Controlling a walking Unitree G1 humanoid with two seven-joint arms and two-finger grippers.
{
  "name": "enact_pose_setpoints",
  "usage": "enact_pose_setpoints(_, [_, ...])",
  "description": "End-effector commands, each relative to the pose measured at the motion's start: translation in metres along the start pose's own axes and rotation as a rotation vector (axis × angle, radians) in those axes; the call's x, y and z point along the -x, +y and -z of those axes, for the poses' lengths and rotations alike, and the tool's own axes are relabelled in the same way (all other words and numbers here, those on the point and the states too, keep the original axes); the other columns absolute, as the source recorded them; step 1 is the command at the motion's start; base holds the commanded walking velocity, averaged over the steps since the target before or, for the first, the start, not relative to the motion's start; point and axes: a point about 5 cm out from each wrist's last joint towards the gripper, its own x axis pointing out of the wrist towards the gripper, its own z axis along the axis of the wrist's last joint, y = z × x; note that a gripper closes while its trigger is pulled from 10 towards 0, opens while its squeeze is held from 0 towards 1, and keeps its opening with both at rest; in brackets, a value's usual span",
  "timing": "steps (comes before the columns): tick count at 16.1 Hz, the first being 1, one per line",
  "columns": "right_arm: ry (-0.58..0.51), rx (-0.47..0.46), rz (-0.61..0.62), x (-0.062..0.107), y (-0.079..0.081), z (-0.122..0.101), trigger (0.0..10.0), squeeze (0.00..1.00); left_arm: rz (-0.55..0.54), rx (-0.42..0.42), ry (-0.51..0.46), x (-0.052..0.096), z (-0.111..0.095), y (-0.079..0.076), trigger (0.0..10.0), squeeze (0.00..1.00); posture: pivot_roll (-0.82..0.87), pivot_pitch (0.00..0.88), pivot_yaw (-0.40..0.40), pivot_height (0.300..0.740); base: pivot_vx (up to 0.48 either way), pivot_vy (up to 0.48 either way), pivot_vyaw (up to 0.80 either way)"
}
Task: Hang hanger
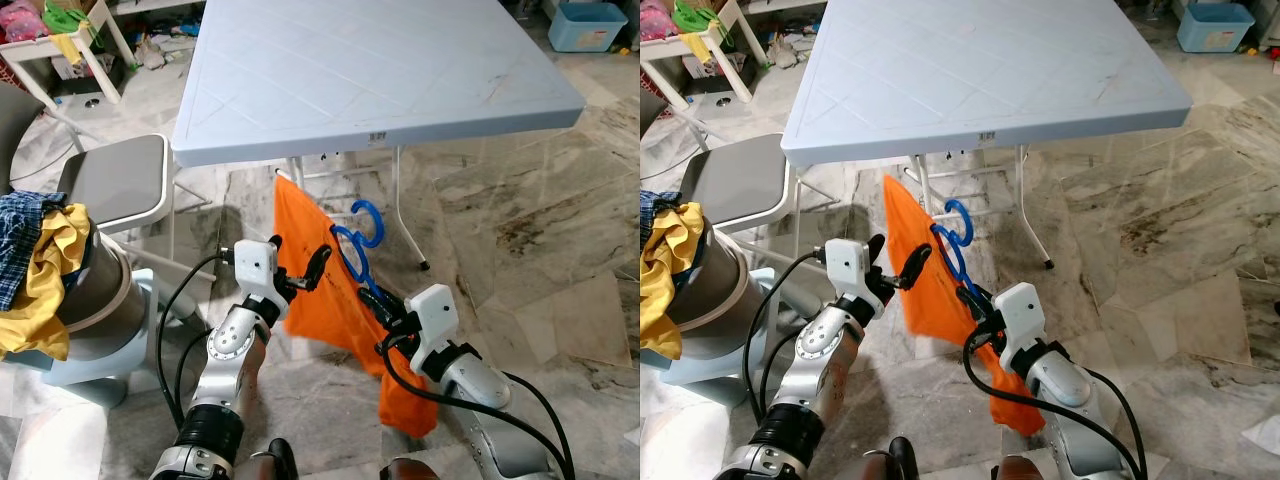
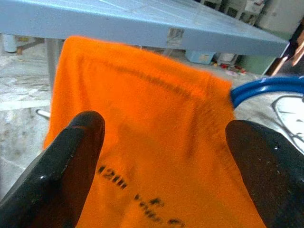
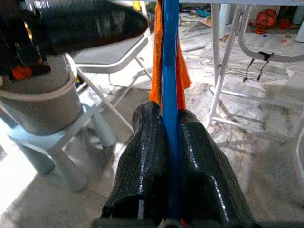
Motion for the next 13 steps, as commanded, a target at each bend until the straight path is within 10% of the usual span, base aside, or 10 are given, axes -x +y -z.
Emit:
enact_pose_setpoints(1, [-0.05, 0.058, -0.009, -0.005, 0.004, -0.011, 10.0, 0.0, 0.005, 0.013, 0.0, -0.001, -0.002, 0.0, 10.0, 0.0, -0.27, 0.191, 0.083, 0.74, 0.0, 0.0, 0.0])
enact_pose_setpoints(6, [-0.092, 0.037, -0.022, -0.01, 0.014, -0.02, 10.0, 0.0, 0.023, 0.049, 0.029, 0.0, 0.002, -0.001, 10.0, 0.0, -0.27, 0.192, 0.081, 0.74, 0.0, 0.0, 0.0])
enact_pose_setpoints(9, [-0.091, 0.028, -0.072, -0.006, 0.014, -0.023, 10.0, 0.0, 0.019, 0.041, 0.036, -0.001, 0.003, 0.002, 3.6, 0.0, -0.28, 0.192, 0.083, 0.74, 0.0, 0.0, 0.0])
enact_pose_setpoints(13, [-0.072, 0.013, -0.083, -0.003, 0.012, -0.02, 10.0, 0.0, 0.0, 0.036, 0.032, -0.004, 0.0, 0.007, 0.0, 0.0, -0.28, 0.193, 0.087, 0.74, 0.0, 0.0, 0.0])
